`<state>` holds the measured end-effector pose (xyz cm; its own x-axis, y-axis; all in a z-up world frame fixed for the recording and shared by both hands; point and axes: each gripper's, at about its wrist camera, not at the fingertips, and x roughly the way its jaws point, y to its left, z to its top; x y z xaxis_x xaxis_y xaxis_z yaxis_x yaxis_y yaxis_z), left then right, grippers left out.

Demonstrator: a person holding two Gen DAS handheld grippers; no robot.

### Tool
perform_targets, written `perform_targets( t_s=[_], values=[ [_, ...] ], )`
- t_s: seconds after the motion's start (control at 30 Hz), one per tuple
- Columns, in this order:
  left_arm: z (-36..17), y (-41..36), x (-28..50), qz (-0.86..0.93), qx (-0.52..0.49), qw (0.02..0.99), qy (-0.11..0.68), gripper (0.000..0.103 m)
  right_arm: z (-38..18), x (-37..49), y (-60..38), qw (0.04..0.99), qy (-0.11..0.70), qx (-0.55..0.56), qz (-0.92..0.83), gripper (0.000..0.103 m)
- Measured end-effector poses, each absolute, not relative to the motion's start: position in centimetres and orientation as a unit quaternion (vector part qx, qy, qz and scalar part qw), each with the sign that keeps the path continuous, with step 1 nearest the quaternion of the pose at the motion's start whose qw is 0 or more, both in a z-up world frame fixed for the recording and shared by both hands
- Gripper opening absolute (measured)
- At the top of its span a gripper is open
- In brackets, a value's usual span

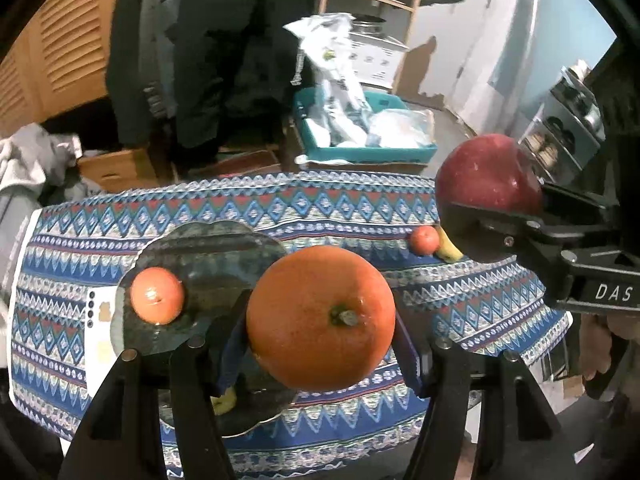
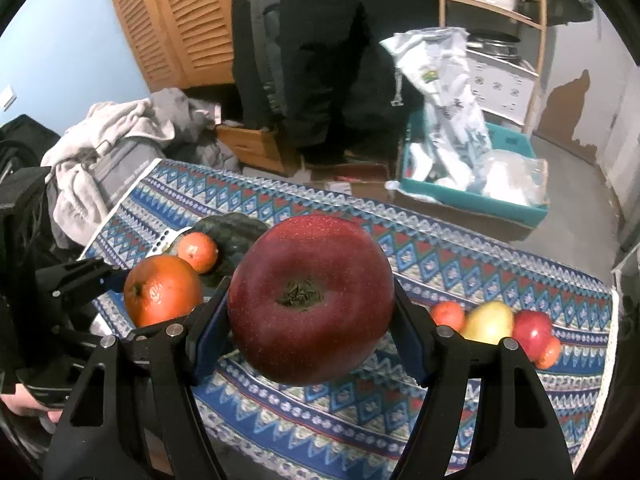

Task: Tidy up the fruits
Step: 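Carry the orange with the left tool and the apple with the right tool over the glass plate, then lower and release the orange with the left tool while the right tool releases the apple onto the plate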

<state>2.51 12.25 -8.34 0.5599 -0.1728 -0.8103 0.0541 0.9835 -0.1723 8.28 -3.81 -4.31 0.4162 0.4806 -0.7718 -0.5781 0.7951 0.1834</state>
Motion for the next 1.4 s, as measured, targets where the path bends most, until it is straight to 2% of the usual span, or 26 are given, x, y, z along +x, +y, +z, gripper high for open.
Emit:
perform_targets(
  t_s=[0.4, 0.73, 1.2, 1.4],
  values=[
    [-9.5, 18.0, 2.1, -0.014, -0.088, 0.881, 0.466, 0.065, -5.4, 9.4, 2.0, 0.822, 0.453, -0.065, 0.339, 0.072],
    [-13.3, 22.0, 2.6, 0.021, -0.115, 0.859, 0.499, 0.065, -8.2, 10.3, 5.5, 0.797, 0.487, -0.057, 0.353, 0.072],
    [-18.1, 23.5, 3.6, 0.03, -0.139, 0.825, 0.547, 0.066, -13.6, 11.0, 8.7, 0.756, 0.542, -0.054, 0.364, 0.072],
    [-18.5, 23.6, 4.0, 0.032, -0.141, 0.821, 0.552, 0.066, -15.4, 11.2, 8.7, 0.744, 0.561, -0.047, 0.361, 0.072]
  ],
)
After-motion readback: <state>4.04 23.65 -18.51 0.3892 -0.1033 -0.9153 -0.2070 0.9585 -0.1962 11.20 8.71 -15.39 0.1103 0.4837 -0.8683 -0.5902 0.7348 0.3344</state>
